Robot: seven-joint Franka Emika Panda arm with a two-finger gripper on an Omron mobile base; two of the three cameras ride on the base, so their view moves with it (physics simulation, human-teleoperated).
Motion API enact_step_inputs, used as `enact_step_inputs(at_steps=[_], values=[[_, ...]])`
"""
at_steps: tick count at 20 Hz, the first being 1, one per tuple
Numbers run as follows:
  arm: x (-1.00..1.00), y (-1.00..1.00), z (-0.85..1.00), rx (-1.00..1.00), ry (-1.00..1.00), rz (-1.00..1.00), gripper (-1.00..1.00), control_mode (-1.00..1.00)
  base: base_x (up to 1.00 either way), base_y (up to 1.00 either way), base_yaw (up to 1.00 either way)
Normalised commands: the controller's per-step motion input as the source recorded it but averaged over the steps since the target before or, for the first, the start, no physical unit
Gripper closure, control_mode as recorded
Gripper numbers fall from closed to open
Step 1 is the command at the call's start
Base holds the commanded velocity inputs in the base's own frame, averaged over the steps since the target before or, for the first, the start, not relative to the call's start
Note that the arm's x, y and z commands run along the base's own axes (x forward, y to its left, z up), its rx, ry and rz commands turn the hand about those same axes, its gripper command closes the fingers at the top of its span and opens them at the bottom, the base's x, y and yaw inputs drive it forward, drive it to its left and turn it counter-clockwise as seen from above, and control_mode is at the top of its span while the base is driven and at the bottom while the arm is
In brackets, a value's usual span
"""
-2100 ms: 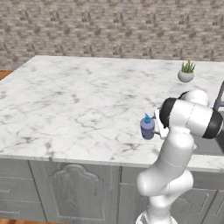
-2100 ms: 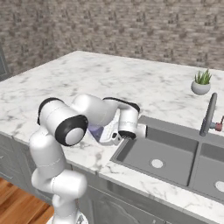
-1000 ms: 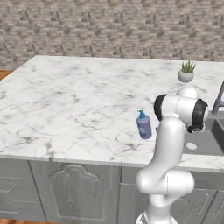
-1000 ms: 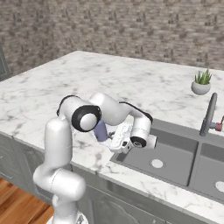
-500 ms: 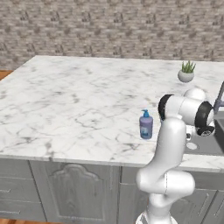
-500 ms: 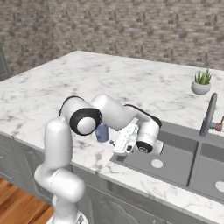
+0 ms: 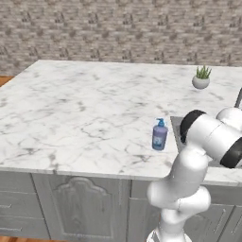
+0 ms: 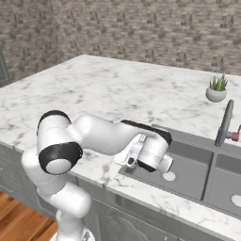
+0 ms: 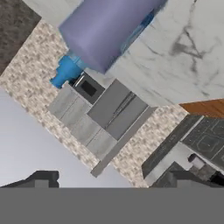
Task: Restock the sink supplies by placing the sponge and soap dispenser on the counter and next to the sink. Make sure the soap dispenser is upright.
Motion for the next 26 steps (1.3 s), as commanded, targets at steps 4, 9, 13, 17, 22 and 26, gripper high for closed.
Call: enact_step_inputs(at_steps=[4,9,13,17,22,26], values=[[-0.81,0.07,0.74,-0.30,-0.26,-0.19,-1.00,-1.00,0.00,0.00,0.00],[-0.61,0.13,0.52,-0.46,-0.22,-0.15,-1.00,-1.00,0.00,0.00,0.00],[-0.35,0.08,0.17,-0.57,-0.06,-0.09,-1.00,-1.00,0.00,0.00,0.00],[-0.11,0.31,0.00,-0.58,0.00,-0.05,-1.00,-1.00,0.00,0.00,0.00],[0.00,0.33,-0.19,-0.56,0.09,-0.01,-1.00,-1.00,0.00,0.00,0.00],[0.00,0.09,-0.40,-0.49,0.21,0.00,-1.00,-1.00,0.00,0.00,0.00]])
